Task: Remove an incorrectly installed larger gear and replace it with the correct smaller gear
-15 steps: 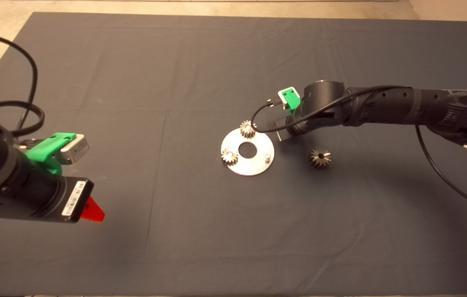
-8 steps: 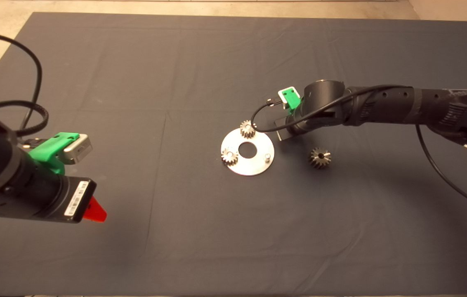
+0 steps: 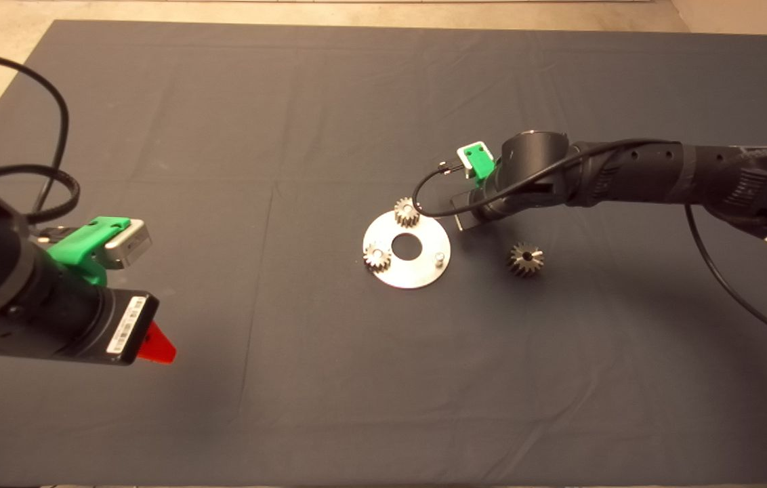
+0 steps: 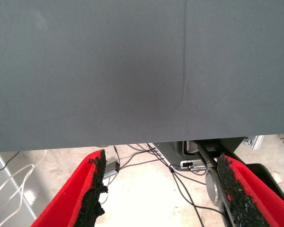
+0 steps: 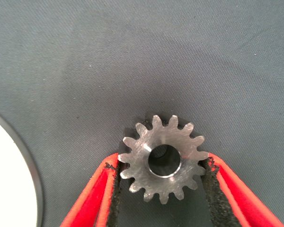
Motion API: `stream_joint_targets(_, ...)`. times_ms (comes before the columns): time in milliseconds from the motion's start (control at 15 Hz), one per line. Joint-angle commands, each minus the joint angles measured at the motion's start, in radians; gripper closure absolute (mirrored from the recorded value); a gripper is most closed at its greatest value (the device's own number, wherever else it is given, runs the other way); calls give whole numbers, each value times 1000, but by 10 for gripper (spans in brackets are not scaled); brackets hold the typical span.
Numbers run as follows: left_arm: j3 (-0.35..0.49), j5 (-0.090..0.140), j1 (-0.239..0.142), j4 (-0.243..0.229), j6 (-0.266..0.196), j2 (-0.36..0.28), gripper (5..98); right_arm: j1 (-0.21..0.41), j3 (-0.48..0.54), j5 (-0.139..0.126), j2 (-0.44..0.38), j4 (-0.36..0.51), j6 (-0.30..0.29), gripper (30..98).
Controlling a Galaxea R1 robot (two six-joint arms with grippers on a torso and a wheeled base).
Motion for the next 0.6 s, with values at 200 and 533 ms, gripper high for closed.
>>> stream_joint_targets(200, -1, 113, -10, 19, -11, 1, 444, 53, 66, -125, -20, 47, 14, 892)
stream_joint_targets(533, -1, 112, -10, 19, -11, 1, 444, 91, 95, -125, -29, 87, 35, 916)
